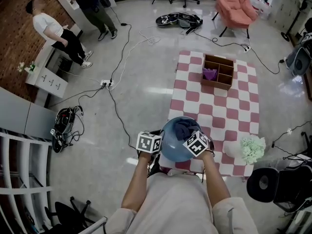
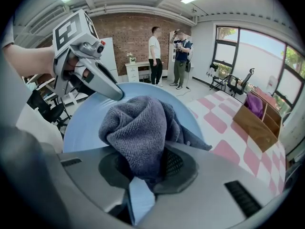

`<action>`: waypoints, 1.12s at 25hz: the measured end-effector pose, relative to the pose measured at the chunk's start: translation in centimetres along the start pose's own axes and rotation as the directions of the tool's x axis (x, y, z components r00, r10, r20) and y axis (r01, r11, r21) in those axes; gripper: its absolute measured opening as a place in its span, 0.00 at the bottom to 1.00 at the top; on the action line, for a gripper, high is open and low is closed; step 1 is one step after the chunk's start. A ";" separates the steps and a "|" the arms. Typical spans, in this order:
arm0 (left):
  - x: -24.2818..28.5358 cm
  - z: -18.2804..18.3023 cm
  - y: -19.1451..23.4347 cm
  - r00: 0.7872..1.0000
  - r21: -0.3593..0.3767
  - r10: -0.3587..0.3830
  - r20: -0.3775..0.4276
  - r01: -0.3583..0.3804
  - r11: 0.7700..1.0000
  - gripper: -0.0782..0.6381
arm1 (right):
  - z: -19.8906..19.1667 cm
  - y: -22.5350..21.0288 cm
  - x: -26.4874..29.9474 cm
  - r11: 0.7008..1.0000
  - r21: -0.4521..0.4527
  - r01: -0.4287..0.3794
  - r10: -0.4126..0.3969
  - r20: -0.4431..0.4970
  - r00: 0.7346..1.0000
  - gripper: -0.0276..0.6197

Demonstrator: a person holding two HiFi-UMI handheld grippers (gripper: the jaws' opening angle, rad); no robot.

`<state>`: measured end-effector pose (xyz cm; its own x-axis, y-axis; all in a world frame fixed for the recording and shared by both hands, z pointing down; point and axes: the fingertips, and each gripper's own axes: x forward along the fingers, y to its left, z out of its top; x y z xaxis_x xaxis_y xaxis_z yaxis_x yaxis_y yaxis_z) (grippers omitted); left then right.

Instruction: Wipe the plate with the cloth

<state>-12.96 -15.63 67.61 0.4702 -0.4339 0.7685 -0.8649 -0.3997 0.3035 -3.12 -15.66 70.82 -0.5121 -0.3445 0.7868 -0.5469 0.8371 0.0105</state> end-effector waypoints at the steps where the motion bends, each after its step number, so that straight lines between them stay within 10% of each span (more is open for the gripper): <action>1: 0.0 0.0 0.0 1.000 0.000 0.003 -0.002 -0.003 1.000 0.15 | -0.4 0.0 0.0 1.000 0.010 0.001 -0.001 -0.006 1.000 0.18; 28: 0.4 0.6 0.2 1.000 -0.015 -0.006 0.010 0.006 1.000 0.15 | -7.9 8.1 -1.5 0.989 -0.057 -0.134 0.122 -0.181 0.976 0.18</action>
<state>-12.83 -16.32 67.61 0.4770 -0.4396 0.7611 -0.8646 -0.3903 0.3164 -1.53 -5.02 74.65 -0.4466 -0.1573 0.8808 -0.4350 0.8984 -0.0601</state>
